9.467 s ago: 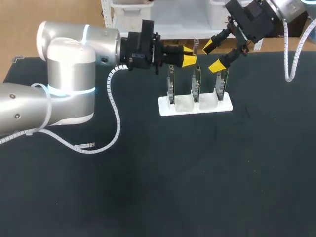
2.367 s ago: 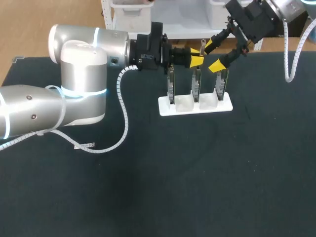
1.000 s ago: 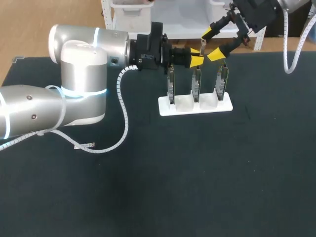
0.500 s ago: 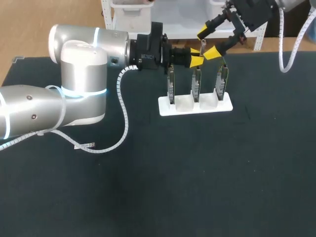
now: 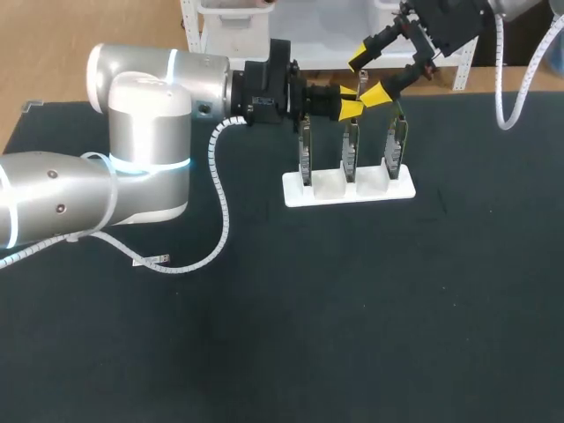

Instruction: Pick up the optical module with the left hand, and insert it into the network port with the right hand.

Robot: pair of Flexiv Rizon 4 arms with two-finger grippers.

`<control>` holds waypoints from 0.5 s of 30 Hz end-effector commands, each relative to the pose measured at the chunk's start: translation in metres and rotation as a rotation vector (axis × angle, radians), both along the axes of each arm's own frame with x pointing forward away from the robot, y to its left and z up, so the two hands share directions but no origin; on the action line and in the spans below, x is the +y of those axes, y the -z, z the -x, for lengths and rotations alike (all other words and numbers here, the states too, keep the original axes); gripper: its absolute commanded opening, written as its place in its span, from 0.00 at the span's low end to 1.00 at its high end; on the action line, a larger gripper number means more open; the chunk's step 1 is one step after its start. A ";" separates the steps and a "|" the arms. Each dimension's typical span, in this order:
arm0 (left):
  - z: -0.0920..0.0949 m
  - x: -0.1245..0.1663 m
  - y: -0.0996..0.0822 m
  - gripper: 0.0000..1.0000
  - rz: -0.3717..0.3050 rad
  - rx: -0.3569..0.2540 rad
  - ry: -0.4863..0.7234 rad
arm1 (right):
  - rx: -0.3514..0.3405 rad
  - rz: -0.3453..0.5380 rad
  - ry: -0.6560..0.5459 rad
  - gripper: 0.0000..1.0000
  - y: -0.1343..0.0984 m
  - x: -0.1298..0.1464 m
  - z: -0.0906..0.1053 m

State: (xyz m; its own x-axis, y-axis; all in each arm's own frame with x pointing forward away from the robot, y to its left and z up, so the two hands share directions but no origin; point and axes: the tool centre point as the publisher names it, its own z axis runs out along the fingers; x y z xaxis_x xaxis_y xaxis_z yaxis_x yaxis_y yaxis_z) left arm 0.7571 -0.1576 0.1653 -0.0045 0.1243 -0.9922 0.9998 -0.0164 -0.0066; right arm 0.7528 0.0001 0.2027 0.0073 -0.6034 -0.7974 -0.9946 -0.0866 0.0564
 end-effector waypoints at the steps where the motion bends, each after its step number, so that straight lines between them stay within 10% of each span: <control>1: -0.002 -0.001 0.000 0.00 -0.001 0.001 0.004 | -0.003 -0.005 0.010 0.00 0.002 0.000 0.001; 15: -0.002 -0.001 0.000 0.00 -0.001 0.001 0.004 | -0.013 -0.010 0.025 0.00 0.002 -0.001 0.000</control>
